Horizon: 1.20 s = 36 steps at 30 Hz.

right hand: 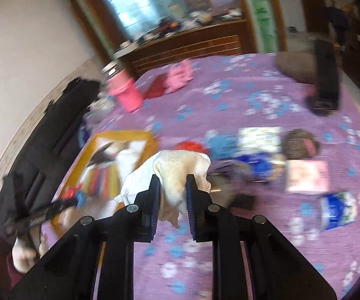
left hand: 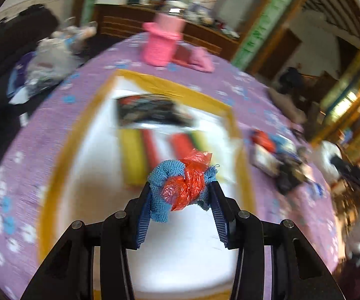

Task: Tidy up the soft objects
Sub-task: 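Carry both cloths into the yellow box and open both tools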

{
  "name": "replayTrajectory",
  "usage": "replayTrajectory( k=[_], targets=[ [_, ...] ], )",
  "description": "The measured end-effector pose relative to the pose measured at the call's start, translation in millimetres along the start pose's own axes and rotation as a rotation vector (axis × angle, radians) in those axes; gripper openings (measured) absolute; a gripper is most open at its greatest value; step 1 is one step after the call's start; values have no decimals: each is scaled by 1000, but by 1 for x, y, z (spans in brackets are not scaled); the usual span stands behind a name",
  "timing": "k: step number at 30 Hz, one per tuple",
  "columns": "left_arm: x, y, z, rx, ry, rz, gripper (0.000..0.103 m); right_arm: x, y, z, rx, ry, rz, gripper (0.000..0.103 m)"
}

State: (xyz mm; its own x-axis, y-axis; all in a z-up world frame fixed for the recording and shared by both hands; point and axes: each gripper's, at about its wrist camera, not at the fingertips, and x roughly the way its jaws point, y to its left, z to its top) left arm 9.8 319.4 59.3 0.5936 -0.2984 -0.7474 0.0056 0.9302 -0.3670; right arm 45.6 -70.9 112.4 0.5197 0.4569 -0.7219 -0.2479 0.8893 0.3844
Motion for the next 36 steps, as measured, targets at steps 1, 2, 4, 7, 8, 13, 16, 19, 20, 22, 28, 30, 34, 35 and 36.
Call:
replayTrajectory(
  k=[1, 2, 4, 7, 8, 13, 16, 19, 20, 22, 28, 30, 34, 35, 36],
  targets=[
    [2, 10, 5, -14, 4, 17, 43, 8, 9, -3, -15, 15, 14, 17],
    [5, 21, 10, -29, 12, 31, 43, 15, 18, -4, -27, 29, 26, 17],
    [16, 27, 20, -47, 32, 42, 43, 29, 37, -9, -52, 60, 51, 17],
    [33, 30, 33, -60, 62, 57, 43, 51, 64, -14, -92, 101, 84, 17],
    [38, 28, 37, -65, 70, 61, 44, 57, 72, -16, -104, 114, 96, 17],
    [70, 21, 64, -88, 70, 86, 46, 86, 108, -28, -154, 178, 144, 17],
    [84, 24, 72, -112, 57, 116, 58, 102, 125, -35, -180, 217, 161, 17],
    [90, 27, 77, -126, 46, 119, 72, 117, 135, -44, -197, 258, 174, 17],
    [90, 28, 77, -133, 47, 102, 75, 120, 140, -46, -201, 267, 175, 17],
    [86, 34, 77, -166, 48, 53, 75, 126, 145, -50, -210, 287, 180, 18],
    [45, 61, 70, -223, -27, -35, 75, 138, 164, -61, -252, 342, 215, 18],
    [25, 69, 64, -237, -70, -47, 77, 144, 173, -65, -263, 365, 242, 18],
    [-18, 93, 48, -267, -162, -56, 81, 164, 196, -70, -277, 419, 292, 18],
    [-25, 97, 43, -271, -175, -59, 81, 171, 204, -70, -290, 430, 293, 18],
    [-32, 101, 39, -275, -186, -63, 81, 178, 210, -70, -300, 439, 291, 18]
  ],
)
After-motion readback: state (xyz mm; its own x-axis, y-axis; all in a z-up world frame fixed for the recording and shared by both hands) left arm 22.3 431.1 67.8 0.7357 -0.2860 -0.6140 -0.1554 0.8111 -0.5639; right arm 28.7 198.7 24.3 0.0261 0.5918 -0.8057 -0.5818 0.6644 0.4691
